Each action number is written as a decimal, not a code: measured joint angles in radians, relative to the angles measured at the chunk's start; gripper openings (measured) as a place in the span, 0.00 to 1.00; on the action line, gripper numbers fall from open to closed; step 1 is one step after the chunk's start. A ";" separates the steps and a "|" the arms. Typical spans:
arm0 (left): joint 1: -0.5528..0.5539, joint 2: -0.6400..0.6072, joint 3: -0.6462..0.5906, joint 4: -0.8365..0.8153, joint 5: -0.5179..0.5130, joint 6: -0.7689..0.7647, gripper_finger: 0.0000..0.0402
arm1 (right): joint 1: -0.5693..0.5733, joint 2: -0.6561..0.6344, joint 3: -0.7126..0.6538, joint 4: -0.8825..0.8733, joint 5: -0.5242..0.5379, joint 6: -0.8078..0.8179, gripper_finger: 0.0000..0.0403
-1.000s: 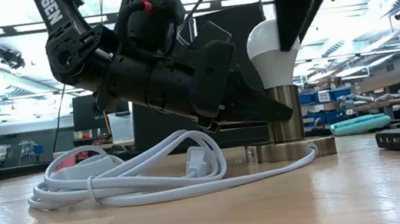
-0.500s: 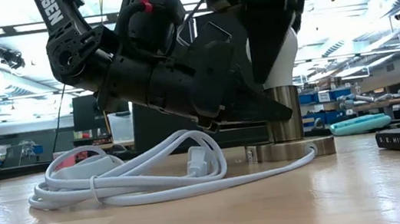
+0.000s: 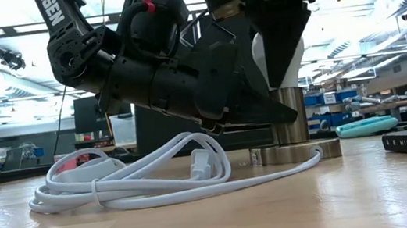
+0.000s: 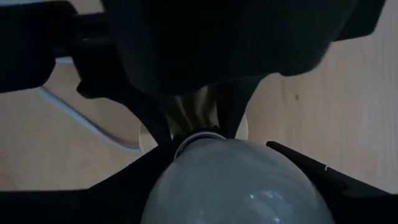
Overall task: Screw lightbulb
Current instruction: Remove the white lightbulb into the silver lamp
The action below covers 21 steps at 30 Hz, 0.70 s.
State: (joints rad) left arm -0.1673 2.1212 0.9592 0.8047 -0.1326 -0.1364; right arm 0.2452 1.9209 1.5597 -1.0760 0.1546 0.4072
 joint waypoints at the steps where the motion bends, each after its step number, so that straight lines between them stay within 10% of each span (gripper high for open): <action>1: 0.000 0.000 0.000 0.000 0.000 0.000 0.44 | -0.002 0.000 0.000 0.000 -0.004 -0.012 0.62; 21: 0.000 0.000 0.001 0.002 0.004 0.004 0.44 | 0.003 -0.002 0.020 -0.055 -0.070 -0.601 0.68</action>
State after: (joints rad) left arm -0.1677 2.1216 0.9606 0.8070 -0.1284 -0.1326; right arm 0.2481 1.9194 1.5794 -1.1306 0.0848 -0.1940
